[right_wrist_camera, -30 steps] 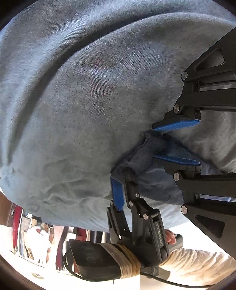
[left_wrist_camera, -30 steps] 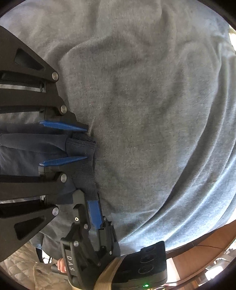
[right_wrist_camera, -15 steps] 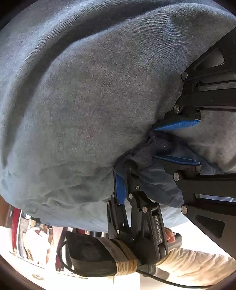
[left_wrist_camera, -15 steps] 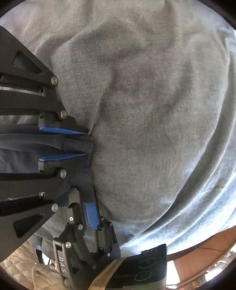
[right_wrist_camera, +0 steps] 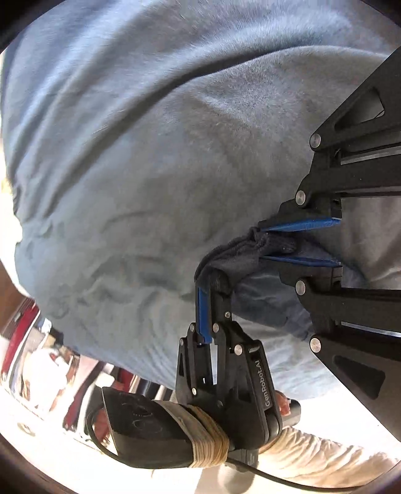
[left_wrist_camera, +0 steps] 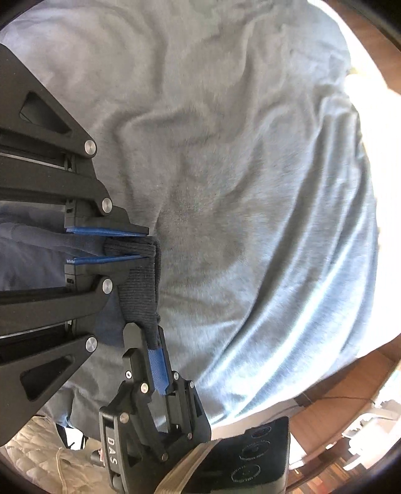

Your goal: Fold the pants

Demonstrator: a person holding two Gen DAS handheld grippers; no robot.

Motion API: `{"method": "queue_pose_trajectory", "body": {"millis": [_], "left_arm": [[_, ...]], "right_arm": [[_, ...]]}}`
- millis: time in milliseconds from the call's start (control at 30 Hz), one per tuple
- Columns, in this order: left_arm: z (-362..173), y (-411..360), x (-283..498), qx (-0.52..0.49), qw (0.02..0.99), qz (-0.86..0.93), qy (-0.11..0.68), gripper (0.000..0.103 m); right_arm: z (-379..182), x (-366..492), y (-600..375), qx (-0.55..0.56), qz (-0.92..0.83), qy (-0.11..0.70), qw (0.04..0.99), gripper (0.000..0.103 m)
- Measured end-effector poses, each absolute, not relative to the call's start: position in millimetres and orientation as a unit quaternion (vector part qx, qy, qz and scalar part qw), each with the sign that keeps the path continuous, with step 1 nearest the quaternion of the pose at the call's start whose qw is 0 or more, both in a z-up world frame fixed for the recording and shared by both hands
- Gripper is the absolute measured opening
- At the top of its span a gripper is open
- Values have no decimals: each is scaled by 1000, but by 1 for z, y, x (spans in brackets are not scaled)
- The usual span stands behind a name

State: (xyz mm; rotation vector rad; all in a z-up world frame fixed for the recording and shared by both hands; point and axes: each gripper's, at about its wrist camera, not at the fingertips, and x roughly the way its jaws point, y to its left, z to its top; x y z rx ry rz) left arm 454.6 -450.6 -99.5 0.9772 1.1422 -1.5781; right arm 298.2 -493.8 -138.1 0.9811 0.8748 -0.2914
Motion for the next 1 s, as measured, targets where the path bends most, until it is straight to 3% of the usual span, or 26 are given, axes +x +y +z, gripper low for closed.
{"method": "queue_pose_trajectory", "body": {"millis": [600,1000], "left_arm": [[16,-330,458,360,527,-652,410,12],[36,-194,476,324,575,-634,403,12]], "right_arm": [[-25,297,-391,347,-118,390,845,16],[14,317,-266,268,-100,390,875,16]]}}
